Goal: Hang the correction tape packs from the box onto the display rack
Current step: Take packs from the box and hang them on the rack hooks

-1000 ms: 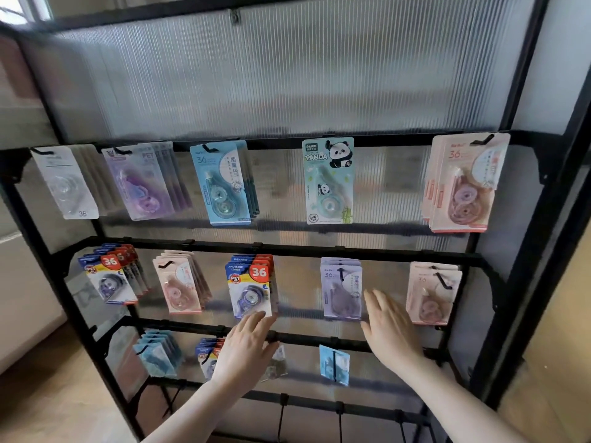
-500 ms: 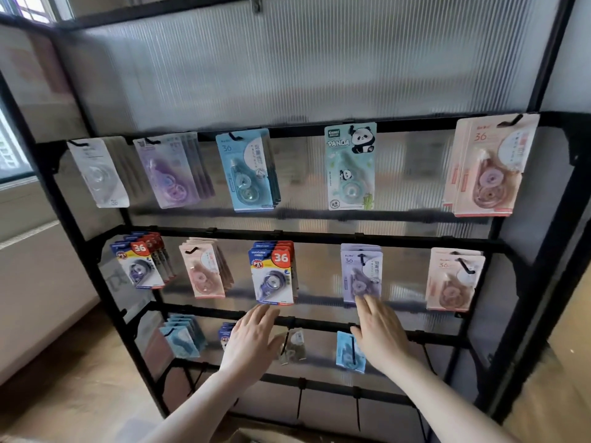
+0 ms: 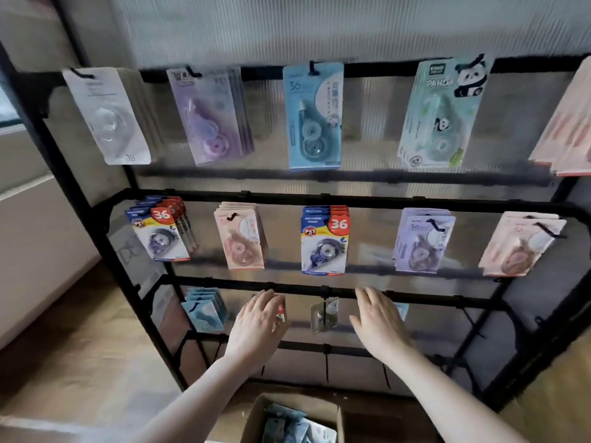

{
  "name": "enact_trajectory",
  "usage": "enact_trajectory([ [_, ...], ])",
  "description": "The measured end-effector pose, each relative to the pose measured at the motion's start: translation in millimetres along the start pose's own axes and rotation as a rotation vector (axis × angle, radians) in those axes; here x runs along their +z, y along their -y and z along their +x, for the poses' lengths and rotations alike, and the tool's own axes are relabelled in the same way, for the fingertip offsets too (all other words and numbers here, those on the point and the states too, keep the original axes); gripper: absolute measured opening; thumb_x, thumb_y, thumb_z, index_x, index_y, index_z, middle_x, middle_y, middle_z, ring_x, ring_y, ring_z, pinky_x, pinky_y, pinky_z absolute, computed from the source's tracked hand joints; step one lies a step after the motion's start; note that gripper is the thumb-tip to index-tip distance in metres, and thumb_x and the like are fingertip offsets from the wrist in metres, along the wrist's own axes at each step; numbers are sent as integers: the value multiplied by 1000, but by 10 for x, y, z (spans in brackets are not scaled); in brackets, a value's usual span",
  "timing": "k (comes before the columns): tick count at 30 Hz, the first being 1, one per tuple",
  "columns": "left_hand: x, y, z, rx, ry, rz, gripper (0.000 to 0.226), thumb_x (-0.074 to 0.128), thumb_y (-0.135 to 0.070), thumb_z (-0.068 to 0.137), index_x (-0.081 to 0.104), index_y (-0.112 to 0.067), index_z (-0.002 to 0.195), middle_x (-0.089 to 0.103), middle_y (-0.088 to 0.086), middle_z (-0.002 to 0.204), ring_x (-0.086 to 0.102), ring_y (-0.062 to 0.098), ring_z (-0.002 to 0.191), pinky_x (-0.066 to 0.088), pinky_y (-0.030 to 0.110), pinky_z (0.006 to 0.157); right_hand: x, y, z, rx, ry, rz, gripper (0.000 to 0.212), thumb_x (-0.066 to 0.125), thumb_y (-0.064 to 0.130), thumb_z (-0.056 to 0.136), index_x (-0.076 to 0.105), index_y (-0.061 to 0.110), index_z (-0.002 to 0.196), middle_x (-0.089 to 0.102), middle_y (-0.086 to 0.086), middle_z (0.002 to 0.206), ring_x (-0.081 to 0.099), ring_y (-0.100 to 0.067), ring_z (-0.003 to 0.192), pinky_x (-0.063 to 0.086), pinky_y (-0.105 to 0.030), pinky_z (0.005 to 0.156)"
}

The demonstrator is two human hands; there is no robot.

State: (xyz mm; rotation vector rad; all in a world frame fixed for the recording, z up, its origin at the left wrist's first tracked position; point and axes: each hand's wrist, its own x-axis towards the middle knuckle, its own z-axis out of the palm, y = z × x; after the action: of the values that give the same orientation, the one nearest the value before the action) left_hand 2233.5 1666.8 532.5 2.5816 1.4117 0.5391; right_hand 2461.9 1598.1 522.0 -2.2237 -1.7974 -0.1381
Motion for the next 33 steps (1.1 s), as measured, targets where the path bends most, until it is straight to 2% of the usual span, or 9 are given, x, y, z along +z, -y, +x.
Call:
enact_trajectory([
  [3,118,230,-38,29,23,9,67,30,-53,76,56,-15,125,54,6,132,51,27,123,41,39,100,106,178,-71,44,97,-3,58,51,29,94,31,7,144,32,-12,148,35,-30,134,29,-37,110],
  [6,239,366,-97,-4,58,-10,61,37,-50,76,60,-13,120,59,9,125,56,29,116,46,42,93,227,280,-147,74,162,3,58,44,33,97,22,13,147,22,-8,153,30,-26,137,25,-34,111],
  [9,353,419,-160,-37,106,-19,56,45,-45,85,48,-17,133,45,5,140,40,25,131,33,37,105,379,315,-193,81,201,12,59,45,31,97,22,12,148,23,-9,154,26,-25,139,22,-34,114],
  [12,542,523,-248,-64,159,-12,56,44,-42,88,38,-19,139,36,3,145,32,24,135,29,34,108,549,313,-238,86,245,26,60,46,31,97,21,13,148,21,-7,155,23,-23,141,21,-33,114],
  [18,1023,713,-555,-134,245,-8,55,43,-44,92,36,-19,141,31,0,149,23,19,140,21,32,112,1025,256,-400,49,329,38,59,42,33,98,18,14,148,21,-6,154,21,-21,142,17,-29,115],
  [20,1219,768,-637,-166,274,4,60,32,-50,91,34,-19,142,30,0,150,21,18,140,18,31,113,1225,226,-460,24,370,41,58,39,32,99,15,14,149,16,-5,156,16,-20,143,13,-29,115],
  [22,1453,831,-714,-180,279,-2,69,22,-56,86,35,-18,142,30,2,150,21,20,141,15,31,114,1477,183,-525,-1,388,44,57,38,32,100,15,14,149,16,-5,156,15,-20,143,13,-29,115],
  [26,2090,1036,-918,-212,268,-1,57,42,-46,93,34,-19,143,29,2,151,14,20,143,9,30,115,2174,106,-689,-34,431,44,57,36,34,100,15,15,149,16,-5,156,15,-19,144,11,-28,116],
  [33,3644,1705,-1276,-244,283,5,56,57,-36,89,42,-15,138,38,6,145,32,26,136,26,38,112,3799,-81,-993,-116,497,25,57,32,33,101,9,16,150,9,-3,158,8,-18,145,4,-27,115],
])
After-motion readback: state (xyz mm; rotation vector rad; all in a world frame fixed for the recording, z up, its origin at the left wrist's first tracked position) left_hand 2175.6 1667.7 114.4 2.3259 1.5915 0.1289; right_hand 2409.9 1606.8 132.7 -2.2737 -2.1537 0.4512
